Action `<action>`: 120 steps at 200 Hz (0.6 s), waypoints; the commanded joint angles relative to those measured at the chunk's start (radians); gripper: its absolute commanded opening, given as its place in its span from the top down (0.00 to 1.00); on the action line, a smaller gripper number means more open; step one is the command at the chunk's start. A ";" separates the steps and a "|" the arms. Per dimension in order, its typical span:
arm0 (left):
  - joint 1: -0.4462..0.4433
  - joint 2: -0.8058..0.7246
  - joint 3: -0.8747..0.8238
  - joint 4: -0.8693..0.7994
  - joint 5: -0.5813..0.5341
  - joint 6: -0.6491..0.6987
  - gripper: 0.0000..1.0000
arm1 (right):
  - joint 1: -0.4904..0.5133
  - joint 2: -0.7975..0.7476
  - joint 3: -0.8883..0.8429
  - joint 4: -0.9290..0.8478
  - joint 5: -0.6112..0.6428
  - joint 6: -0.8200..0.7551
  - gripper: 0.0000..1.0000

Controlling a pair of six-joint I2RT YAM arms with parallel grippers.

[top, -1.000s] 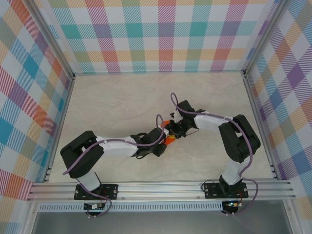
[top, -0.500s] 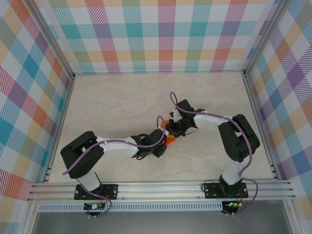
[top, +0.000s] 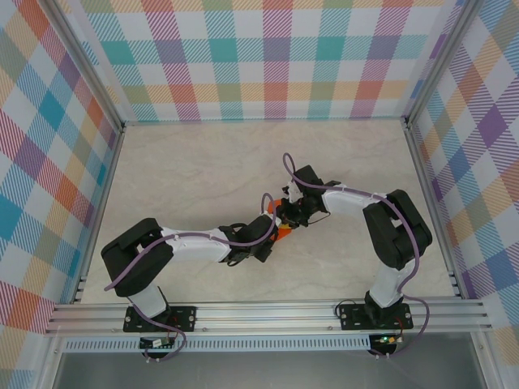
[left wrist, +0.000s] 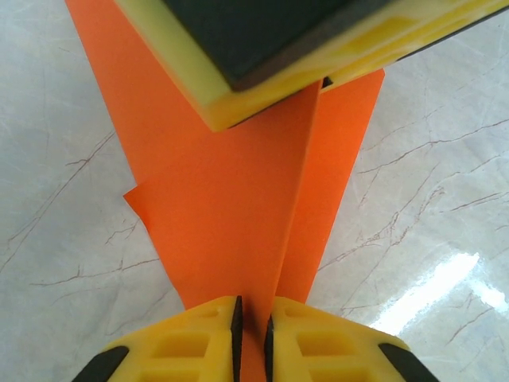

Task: Fold a paper plane with a square sheet of paper (pick it up from the middle)
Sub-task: Fourth fold the wing at the center of the table.

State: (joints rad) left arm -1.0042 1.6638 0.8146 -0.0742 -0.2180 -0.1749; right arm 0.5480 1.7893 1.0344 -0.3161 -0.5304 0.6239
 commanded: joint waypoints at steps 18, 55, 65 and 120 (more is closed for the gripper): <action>-0.016 0.023 -0.005 -0.050 -0.014 0.024 0.88 | 0.009 -0.008 0.045 -0.003 -0.037 -0.006 0.80; -0.016 0.001 -0.014 -0.047 -0.034 0.028 0.80 | 0.009 -0.007 0.051 -0.003 -0.042 -0.007 0.89; -0.016 -0.006 -0.018 -0.050 -0.044 0.028 0.75 | 0.009 -0.005 0.053 -0.005 -0.042 -0.008 0.91; -0.016 -0.034 -0.050 -0.046 -0.074 0.020 0.60 | 0.009 -0.002 0.063 -0.014 -0.029 0.000 0.96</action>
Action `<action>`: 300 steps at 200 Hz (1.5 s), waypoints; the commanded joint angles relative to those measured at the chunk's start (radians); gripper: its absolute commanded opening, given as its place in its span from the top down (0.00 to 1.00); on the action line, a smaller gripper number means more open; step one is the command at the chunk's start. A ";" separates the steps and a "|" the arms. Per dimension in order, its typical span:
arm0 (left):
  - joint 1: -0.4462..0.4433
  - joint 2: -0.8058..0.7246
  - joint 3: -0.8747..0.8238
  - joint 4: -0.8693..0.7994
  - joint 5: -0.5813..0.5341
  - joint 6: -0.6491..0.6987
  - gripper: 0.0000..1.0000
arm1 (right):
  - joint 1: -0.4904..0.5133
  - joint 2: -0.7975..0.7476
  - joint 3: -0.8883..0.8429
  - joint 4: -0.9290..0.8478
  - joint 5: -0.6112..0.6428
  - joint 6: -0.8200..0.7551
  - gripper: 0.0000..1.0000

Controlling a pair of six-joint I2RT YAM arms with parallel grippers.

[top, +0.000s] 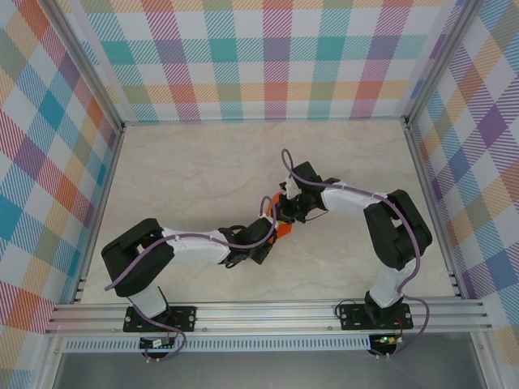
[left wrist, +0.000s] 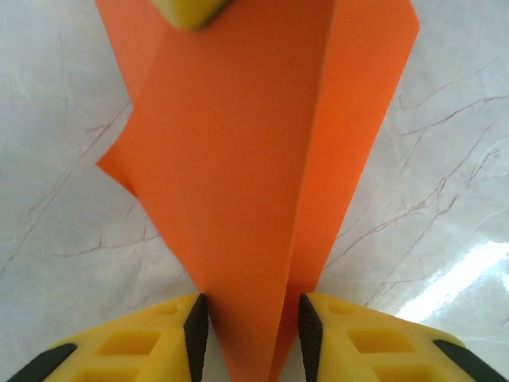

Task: Fold a paper plane with a square sheet of paper (pick it up from the middle)
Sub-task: Fourth fold the wing at the center of the table.

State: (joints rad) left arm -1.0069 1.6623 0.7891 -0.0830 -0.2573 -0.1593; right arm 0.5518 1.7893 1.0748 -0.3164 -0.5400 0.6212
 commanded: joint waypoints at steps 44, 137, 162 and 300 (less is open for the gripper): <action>-0.013 -0.027 -0.022 -0.027 -0.040 0.006 0.64 | 0.005 0.005 0.025 -0.020 -0.020 0.003 0.96; -0.013 -0.063 -0.033 0.041 -0.049 -0.002 0.58 | 0.005 0.024 0.033 -0.039 -0.025 -0.009 0.95; -0.014 -0.058 -0.036 0.039 -0.057 -0.005 0.61 | 0.006 0.024 0.034 -0.041 -0.026 -0.009 0.95; -0.014 -0.039 -0.027 0.022 -0.047 0.003 1.00 | 0.005 0.012 0.028 -0.042 -0.028 -0.015 0.91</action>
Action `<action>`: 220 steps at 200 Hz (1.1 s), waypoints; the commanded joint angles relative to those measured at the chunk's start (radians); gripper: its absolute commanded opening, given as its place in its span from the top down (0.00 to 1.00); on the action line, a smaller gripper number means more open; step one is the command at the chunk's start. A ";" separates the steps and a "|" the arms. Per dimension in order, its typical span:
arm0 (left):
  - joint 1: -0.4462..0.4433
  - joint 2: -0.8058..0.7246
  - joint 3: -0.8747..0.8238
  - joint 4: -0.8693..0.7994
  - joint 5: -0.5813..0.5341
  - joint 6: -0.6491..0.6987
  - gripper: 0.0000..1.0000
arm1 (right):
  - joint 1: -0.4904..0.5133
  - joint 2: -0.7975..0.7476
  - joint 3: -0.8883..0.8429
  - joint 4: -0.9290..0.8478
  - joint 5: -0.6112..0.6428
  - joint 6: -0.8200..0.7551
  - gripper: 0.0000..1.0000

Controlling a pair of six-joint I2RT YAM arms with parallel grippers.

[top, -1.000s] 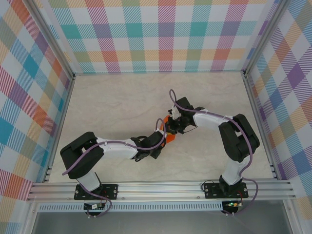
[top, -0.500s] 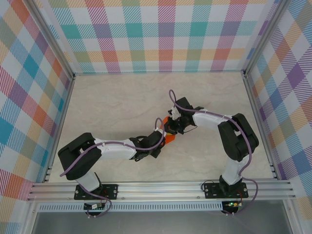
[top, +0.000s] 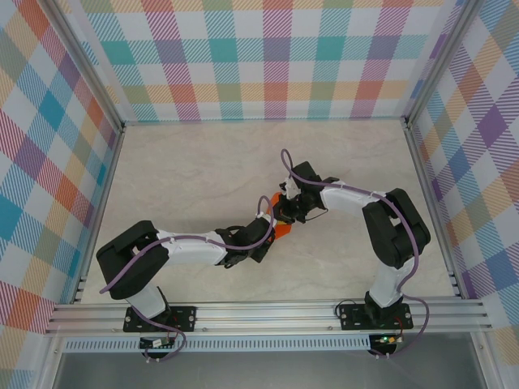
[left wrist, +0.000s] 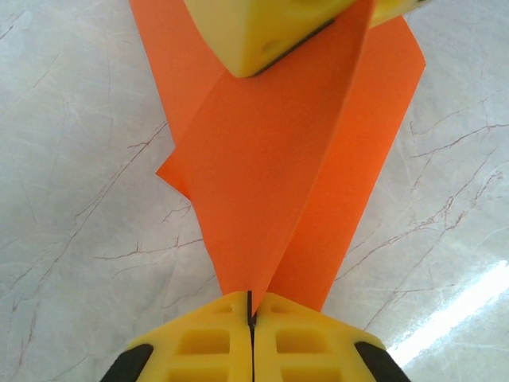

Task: Fold a paper plane with a square sheet of paper (pick it up from the middle)
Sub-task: Fourth fold the wing at the center of the table.

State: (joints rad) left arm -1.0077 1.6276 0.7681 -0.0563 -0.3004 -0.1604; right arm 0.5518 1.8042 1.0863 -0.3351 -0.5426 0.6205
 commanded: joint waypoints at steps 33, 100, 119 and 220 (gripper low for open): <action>-0.001 -0.018 -0.038 0.047 0.067 -0.025 1.00 | 0.004 -0.033 0.014 -0.053 0.017 -0.032 0.75; 0.061 -0.051 -0.135 0.185 0.268 -0.117 1.00 | -0.006 -0.170 -0.044 -0.082 0.088 -0.057 0.48; 0.096 -0.072 -0.174 0.236 0.328 -0.160 1.00 | -0.006 -0.195 -0.072 -0.074 0.084 -0.059 0.47; 0.267 -0.041 -0.237 0.370 0.644 -0.298 1.00 | -0.001 -0.164 -0.154 0.100 -0.069 -0.025 0.79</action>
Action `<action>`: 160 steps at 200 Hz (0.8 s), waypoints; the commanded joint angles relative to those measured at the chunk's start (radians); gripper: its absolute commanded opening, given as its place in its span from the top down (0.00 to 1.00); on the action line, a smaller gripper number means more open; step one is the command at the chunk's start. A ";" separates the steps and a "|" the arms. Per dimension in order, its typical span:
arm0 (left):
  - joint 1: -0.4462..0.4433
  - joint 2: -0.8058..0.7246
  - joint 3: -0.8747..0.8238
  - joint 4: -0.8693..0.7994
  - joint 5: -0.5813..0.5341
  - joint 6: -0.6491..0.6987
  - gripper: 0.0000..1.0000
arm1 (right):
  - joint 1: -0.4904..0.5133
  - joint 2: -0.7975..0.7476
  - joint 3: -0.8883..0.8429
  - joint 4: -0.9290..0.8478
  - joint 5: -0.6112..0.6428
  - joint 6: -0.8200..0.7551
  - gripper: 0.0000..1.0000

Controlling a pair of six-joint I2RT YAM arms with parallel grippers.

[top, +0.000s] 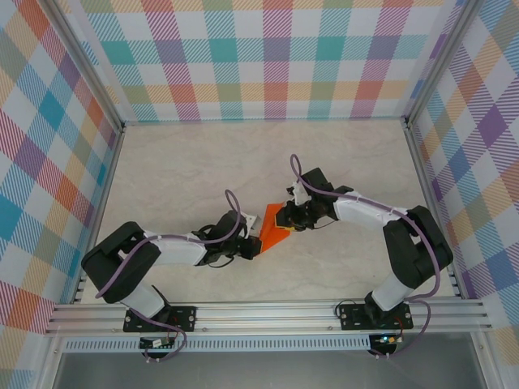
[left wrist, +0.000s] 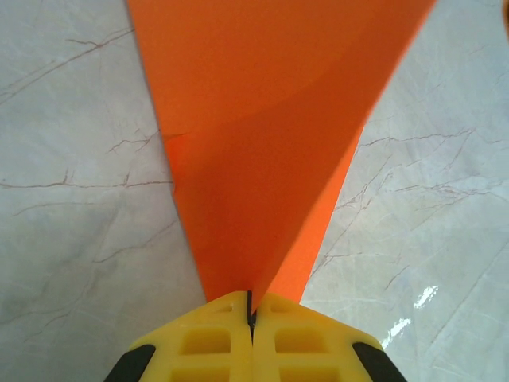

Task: Fold a paper plane with a square sheet of paper (pick it up from the middle)
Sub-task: Fourth fold the wing at the center of the table.

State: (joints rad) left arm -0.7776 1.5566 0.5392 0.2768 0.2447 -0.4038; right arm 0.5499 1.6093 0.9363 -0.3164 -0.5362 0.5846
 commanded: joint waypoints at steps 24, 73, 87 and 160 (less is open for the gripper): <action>0.066 0.054 0.002 0.037 0.159 -0.081 1.00 | 0.004 0.075 0.008 0.126 -0.113 0.028 0.81; 0.085 0.090 0.027 0.007 0.207 -0.085 1.00 | 0.008 0.163 0.048 0.167 -0.149 0.047 0.83; 0.086 0.103 0.037 0.002 0.224 -0.084 1.00 | 0.010 0.185 0.056 0.184 -0.162 0.056 0.83; 0.087 0.111 0.054 -0.049 0.221 -0.063 1.00 | 0.012 0.287 0.119 0.104 -0.037 0.043 0.84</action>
State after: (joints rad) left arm -0.7021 1.6512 0.5873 0.3023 0.4557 -0.4820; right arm 0.5575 1.8545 1.0233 -0.1738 -0.6247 0.6369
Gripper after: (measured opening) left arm 0.045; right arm 0.163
